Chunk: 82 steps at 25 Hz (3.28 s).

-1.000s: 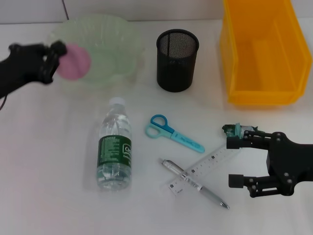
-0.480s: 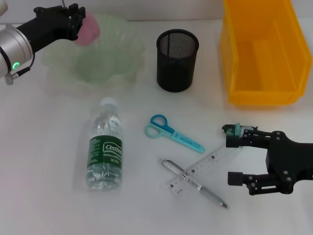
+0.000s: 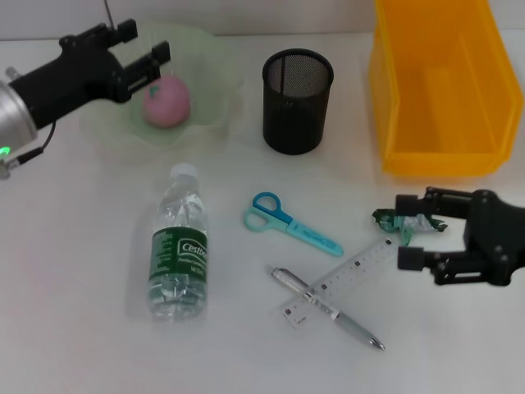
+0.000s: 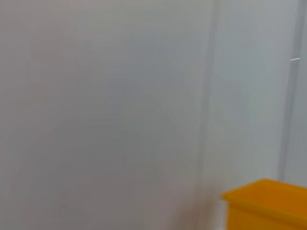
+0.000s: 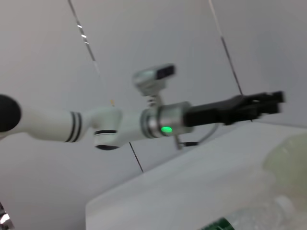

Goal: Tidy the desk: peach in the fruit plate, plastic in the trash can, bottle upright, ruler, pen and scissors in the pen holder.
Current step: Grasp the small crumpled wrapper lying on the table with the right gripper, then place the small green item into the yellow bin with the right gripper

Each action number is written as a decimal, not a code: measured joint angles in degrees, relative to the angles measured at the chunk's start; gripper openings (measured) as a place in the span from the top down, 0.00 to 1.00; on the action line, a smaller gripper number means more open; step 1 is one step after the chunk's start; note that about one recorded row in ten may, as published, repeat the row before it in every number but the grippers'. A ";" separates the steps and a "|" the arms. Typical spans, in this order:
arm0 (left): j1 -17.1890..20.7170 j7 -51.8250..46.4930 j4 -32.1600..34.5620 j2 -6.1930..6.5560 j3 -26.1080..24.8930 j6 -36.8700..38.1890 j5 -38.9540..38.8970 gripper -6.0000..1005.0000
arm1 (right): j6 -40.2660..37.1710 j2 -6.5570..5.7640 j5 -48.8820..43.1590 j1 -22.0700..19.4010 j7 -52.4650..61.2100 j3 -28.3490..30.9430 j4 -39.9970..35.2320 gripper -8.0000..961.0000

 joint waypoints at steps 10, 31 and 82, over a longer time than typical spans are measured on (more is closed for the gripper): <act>15.42 1.78 9.18 0.26 17.15 19.94 0.27 0.23 | -2.85 -1.12 -20.27 5.84 33.92 -15.15 -39.40 0.13; 18.05 1.91 7.38 0.02 18.41 19.12 0.26 0.16 | 10.76 0.47 -36.51 15.23 42.12 -30.54 -27.96 0.13; 17.36 3.42 5.54 0.05 18.34 18.35 0.26 0.16 | 31.02 -1.39 -33.60 16.59 51.56 -21.25 -34.34 0.95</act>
